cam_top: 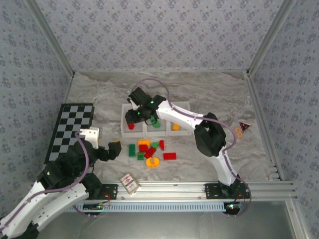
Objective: Sort the legos into containers by color
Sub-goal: Place the lego in the container, then pick up the lego from the middle-left of the table.
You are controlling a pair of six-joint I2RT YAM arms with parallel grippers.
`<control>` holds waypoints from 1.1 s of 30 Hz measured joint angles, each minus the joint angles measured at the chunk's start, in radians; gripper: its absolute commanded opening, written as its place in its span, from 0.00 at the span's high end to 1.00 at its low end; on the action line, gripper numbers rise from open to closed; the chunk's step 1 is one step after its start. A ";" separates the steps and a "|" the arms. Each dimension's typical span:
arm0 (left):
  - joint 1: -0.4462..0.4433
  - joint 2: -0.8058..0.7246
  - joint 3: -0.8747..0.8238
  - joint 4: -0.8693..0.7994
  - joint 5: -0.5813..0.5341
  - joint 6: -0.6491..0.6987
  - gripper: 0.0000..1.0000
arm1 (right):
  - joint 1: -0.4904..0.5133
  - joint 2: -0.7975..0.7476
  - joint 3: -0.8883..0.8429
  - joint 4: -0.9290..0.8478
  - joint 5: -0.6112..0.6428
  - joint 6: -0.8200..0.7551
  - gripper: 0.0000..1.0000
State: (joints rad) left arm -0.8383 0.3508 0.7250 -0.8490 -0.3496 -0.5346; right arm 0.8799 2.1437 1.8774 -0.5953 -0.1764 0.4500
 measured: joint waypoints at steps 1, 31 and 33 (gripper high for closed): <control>0.000 0.003 0.000 -0.010 -0.006 -0.013 0.00 | -0.003 0.000 -0.002 -0.002 -0.002 0.000 0.52; 0.061 0.838 0.044 0.013 0.160 -0.207 0.00 | -0.308 -1.188 -0.964 0.167 0.212 -0.101 0.00; 0.087 0.875 0.050 0.029 0.180 -0.196 0.01 | -0.368 -1.255 -0.991 0.157 0.198 -0.109 0.00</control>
State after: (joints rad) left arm -0.7513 1.2255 0.7746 -0.8200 -0.1696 -0.7311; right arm 0.5121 0.8883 0.8867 -0.4385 0.0219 0.3412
